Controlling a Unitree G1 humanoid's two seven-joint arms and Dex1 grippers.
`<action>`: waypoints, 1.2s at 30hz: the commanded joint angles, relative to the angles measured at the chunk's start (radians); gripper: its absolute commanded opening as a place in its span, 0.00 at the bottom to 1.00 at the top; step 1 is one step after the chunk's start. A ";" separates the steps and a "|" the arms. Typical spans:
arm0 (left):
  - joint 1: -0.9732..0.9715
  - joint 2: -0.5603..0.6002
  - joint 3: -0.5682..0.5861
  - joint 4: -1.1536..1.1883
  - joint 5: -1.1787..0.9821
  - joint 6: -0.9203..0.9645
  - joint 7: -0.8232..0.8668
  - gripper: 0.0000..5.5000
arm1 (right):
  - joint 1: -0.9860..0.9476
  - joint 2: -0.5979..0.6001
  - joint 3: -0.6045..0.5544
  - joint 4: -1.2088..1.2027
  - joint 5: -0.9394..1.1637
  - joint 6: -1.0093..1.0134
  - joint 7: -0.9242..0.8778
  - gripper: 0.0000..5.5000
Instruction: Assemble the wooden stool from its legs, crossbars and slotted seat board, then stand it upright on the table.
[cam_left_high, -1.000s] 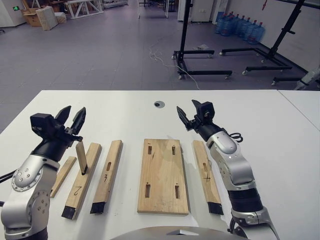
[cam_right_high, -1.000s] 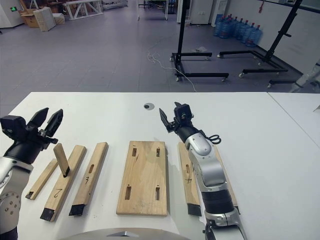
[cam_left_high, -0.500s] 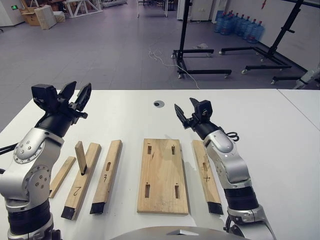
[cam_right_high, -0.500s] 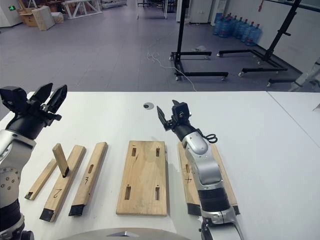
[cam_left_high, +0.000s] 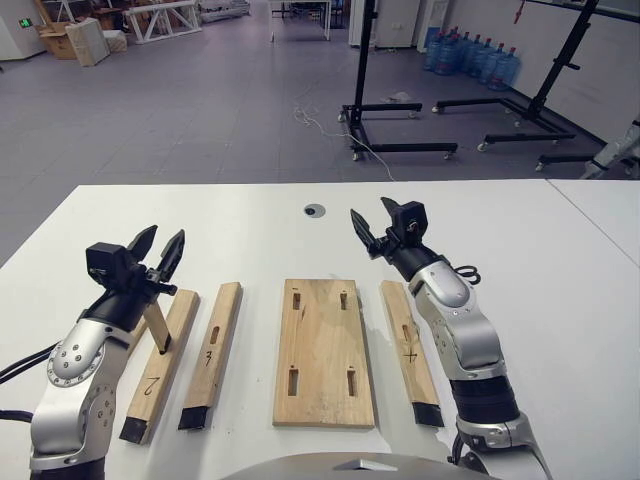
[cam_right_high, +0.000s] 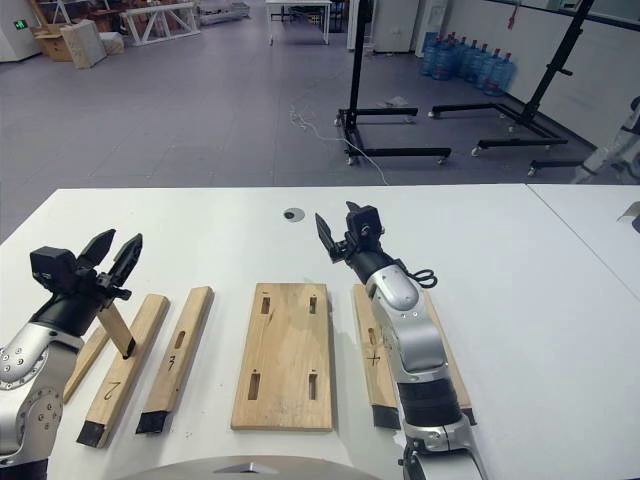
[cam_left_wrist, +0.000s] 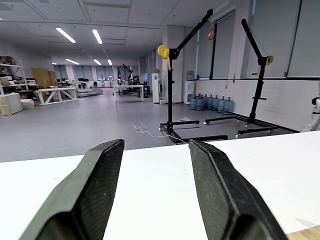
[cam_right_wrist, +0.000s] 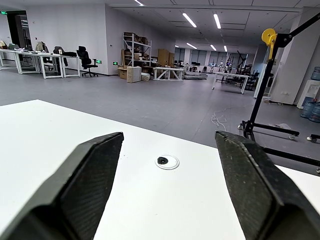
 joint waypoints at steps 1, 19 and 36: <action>0.151 -0.045 -0.061 0.181 0.053 0.126 0.010 0.43 | -0.028 -0.002 -0.008 -0.003 0.011 0.023 0.006 0.61; -0.016 0.010 0.029 -0.167 -0.106 0.299 0.129 0.43 | -0.027 -0.003 -0.019 -0.012 0.009 0.030 0.004 0.61; -0.134 0.030 0.094 -0.210 -0.165 0.388 0.128 0.43 | -0.010 0.010 0.001 -0.015 0.005 0.016 -0.007 0.61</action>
